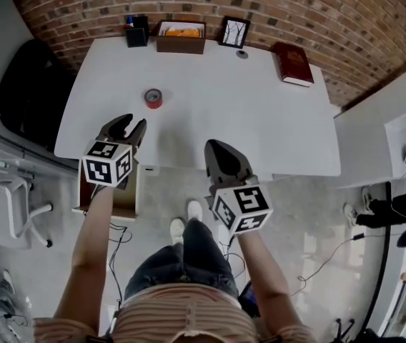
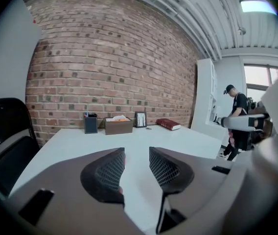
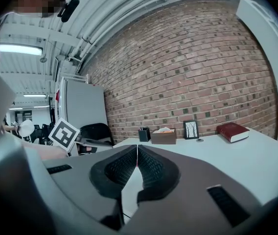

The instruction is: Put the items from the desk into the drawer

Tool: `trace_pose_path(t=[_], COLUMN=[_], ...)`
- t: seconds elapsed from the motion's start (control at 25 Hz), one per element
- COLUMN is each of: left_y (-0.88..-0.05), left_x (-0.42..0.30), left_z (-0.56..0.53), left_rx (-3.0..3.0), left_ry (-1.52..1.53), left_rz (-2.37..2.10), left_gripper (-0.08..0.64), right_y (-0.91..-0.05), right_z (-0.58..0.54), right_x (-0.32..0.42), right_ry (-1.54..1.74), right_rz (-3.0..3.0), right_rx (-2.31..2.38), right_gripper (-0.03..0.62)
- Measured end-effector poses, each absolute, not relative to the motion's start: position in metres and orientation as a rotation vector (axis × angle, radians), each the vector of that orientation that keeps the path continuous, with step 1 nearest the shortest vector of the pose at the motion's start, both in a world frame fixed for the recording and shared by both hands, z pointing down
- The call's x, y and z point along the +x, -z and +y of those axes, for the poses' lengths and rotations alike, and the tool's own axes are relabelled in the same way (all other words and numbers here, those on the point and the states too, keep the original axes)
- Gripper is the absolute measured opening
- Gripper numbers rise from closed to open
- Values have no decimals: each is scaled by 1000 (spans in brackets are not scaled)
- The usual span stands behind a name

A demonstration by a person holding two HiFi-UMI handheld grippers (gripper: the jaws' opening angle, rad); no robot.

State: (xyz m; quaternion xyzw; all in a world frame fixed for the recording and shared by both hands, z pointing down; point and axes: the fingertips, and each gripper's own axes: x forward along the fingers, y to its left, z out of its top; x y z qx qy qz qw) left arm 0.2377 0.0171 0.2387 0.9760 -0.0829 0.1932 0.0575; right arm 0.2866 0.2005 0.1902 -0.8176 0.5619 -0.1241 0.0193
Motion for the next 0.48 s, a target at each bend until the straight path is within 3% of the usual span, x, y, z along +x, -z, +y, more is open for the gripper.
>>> trace_pose_path(t=[0.16,0.48], left_y=[-261,-301], left_x=[268,316], left_z=[-1,-36], left_rx=[3017,3079], left_ry=[-736,-931], left_rz=[-227,-270], left_gripper=[151,261], right_y=[-196,-211], right_z=[186,162], right_x=[303,337], right_ry=[395,457], right_rz=[1738,1742], right_rx=[-2552,-2544], right_gripper=[18,18])
